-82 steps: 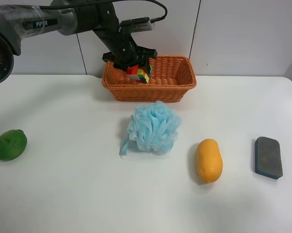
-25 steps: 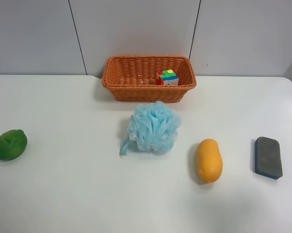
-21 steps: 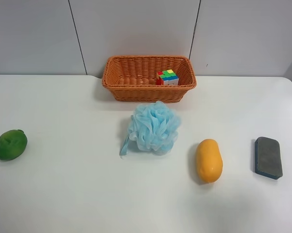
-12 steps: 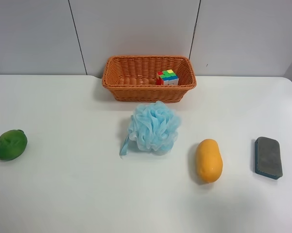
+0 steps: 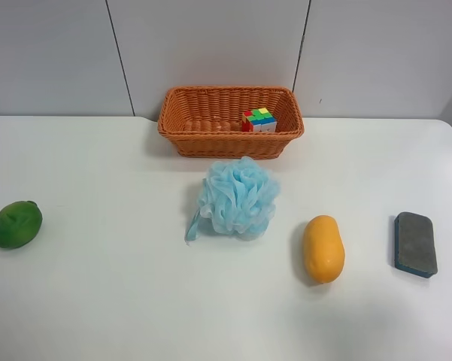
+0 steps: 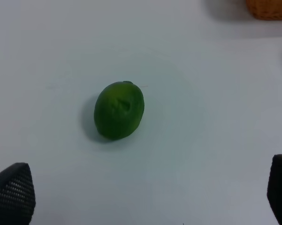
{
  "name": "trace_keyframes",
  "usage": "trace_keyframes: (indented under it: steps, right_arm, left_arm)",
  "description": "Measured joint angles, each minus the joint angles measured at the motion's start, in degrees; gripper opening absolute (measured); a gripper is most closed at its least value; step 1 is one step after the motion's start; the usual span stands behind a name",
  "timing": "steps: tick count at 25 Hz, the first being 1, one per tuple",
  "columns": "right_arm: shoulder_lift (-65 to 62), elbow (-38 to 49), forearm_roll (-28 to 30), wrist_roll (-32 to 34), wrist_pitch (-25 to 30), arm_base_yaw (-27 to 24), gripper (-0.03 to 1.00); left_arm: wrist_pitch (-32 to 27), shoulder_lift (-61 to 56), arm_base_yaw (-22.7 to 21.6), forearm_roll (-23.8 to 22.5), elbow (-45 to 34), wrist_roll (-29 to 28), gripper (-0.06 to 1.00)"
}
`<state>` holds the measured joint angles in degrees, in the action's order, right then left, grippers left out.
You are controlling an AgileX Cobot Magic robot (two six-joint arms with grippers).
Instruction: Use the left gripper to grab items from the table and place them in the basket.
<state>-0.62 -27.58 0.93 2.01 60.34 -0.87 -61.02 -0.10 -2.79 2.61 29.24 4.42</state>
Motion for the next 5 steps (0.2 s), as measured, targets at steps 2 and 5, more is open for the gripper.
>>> trace_keyframes:
  steps: [2,5]
  right_arm:
    - [0.0,0.0,0.0,0.0,0.0,0.0,0.99]
    - [0.0,0.0,0.0,0.0,0.0,0.0,0.99]
  left_arm:
    - [0.0,0.0,0.0,0.0,0.0,0.0,0.99]
    - [0.0,0.0,0.0,0.0,0.0,0.0,0.99]
